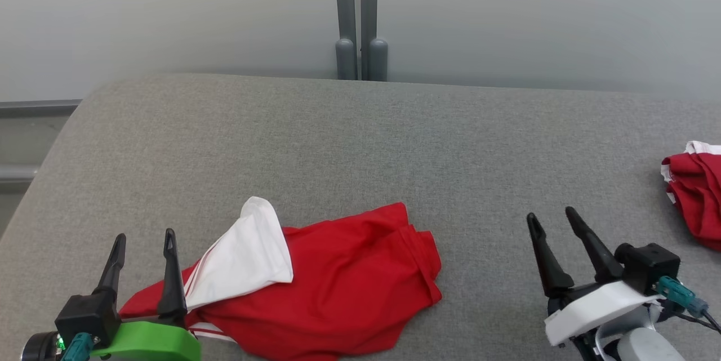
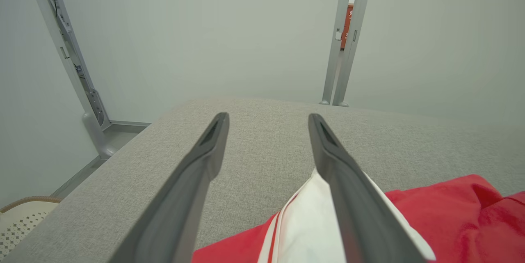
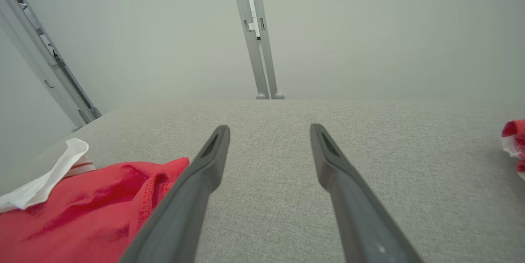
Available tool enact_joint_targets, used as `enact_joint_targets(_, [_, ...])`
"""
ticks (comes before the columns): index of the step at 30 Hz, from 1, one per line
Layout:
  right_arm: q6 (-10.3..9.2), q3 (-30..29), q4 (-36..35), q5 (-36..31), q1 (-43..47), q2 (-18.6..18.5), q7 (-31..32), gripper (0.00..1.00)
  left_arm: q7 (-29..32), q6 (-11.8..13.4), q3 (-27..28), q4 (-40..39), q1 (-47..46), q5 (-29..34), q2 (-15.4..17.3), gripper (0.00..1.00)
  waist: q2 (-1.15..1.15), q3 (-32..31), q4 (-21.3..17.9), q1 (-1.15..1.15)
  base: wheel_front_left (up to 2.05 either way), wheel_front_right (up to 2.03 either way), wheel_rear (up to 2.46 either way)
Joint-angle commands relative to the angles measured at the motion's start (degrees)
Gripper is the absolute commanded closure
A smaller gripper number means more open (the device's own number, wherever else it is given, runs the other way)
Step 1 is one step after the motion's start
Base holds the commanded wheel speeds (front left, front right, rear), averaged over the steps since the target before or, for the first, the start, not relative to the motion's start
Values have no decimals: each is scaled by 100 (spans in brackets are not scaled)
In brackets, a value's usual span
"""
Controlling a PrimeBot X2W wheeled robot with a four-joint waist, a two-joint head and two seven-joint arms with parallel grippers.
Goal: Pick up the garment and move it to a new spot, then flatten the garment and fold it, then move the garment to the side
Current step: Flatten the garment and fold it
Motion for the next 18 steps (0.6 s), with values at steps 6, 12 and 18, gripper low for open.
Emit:
enact_joint_targets(6, [2,1226,459,902,-796,-338,523,0,-19,-101,-165,103,-255,2,-72,0,0,146,339,0,0,0,0])
enact_joint_targets(12, [3,2013,1124,1708,-1437,-533,1728,0,-41,-185,-411,230,-453,76,-180,0,0,181,845,0,0,0,0])
enact_joint_targets(18, [3,2337,1352,2614,-1397,-597,2625,0,-76,-259,-598,417,-521,6,-340,0,0,174,1268,0,0,0,0])
